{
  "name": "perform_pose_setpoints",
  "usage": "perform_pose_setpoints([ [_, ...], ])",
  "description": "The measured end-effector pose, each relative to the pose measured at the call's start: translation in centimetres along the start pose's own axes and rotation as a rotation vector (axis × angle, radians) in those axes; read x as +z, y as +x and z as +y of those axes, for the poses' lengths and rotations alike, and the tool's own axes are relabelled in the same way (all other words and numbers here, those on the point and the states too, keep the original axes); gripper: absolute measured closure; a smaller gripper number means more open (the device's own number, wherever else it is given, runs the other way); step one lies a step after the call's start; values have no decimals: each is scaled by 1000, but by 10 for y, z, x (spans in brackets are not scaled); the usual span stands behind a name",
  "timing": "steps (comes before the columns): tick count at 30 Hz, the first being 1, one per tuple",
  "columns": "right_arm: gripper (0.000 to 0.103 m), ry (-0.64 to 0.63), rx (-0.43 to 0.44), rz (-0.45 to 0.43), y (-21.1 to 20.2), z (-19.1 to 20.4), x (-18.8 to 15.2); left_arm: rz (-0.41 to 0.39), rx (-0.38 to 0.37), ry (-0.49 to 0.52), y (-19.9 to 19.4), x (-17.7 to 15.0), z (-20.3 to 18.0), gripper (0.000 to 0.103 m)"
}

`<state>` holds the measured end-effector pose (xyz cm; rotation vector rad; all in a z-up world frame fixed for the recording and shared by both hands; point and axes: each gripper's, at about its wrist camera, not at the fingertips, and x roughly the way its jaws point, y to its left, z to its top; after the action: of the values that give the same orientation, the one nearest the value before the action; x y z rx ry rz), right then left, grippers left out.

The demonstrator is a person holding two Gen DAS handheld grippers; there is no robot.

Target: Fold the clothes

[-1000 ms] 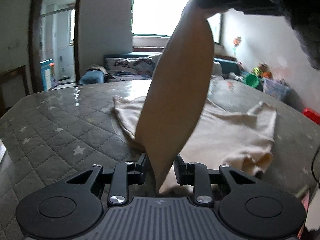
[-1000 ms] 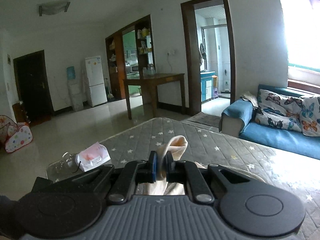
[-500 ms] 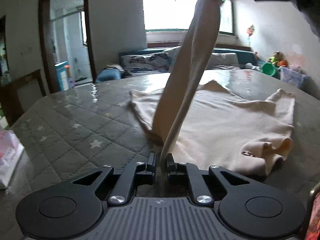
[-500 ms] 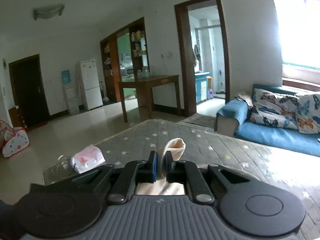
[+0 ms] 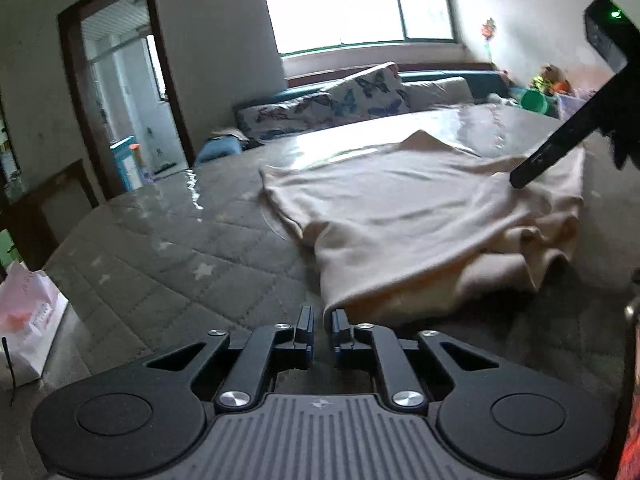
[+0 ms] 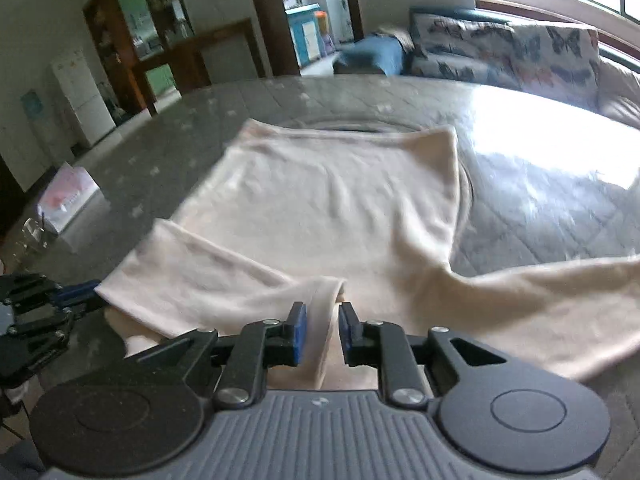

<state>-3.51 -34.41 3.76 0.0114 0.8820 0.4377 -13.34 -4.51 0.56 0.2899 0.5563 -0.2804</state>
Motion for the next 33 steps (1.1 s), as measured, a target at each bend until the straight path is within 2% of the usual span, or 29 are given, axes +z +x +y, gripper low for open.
perform_pose_setpoints([
  [3, 82, -22, -19, -40, -11, 1, 2, 17, -64, 11, -4, -1, 10, 86],
  [6, 81, -57, -44, -81, -20, 4, 6, 40, -113, -11, -5, 4, 30, 86],
  [10, 81, -82, 7, -85, -14, 18, 9, 39, -127, -126, 3, 25, 58, 86],
  [13, 82, -89, 47, -69, 0, 30, 9, 41, -172, -245, 22, 38, 72, 86],
  [18, 82, -87, 80, -57, 16, 41, 10, 66, -245, -308, 56, 47, 73, 86],
  [21, 82, -82, 87, -49, 21, 43, 11, 87, -264, -331, 67, 47, 71, 86],
  [22, 82, -80, 89, -46, 22, 43, 11, 88, -262, -338, 69, 47, 70, 86],
  [25, 82, -77, 93, -30, 27, 43, 9, 62, -255, -356, 65, 44, 73, 98],
  [27, 81, -75, 93, -16, 31, 42, 7, 34, -222, -356, 58, 40, 73, 103],
  [30, 81, -71, 91, 1, 37, 42, 4, 3, -128, -348, 48, 35, 74, 103],
  [33, 81, -76, 91, -4, 36, 43, 4, 26, -152, -404, 45, 29, 84, 103],
])
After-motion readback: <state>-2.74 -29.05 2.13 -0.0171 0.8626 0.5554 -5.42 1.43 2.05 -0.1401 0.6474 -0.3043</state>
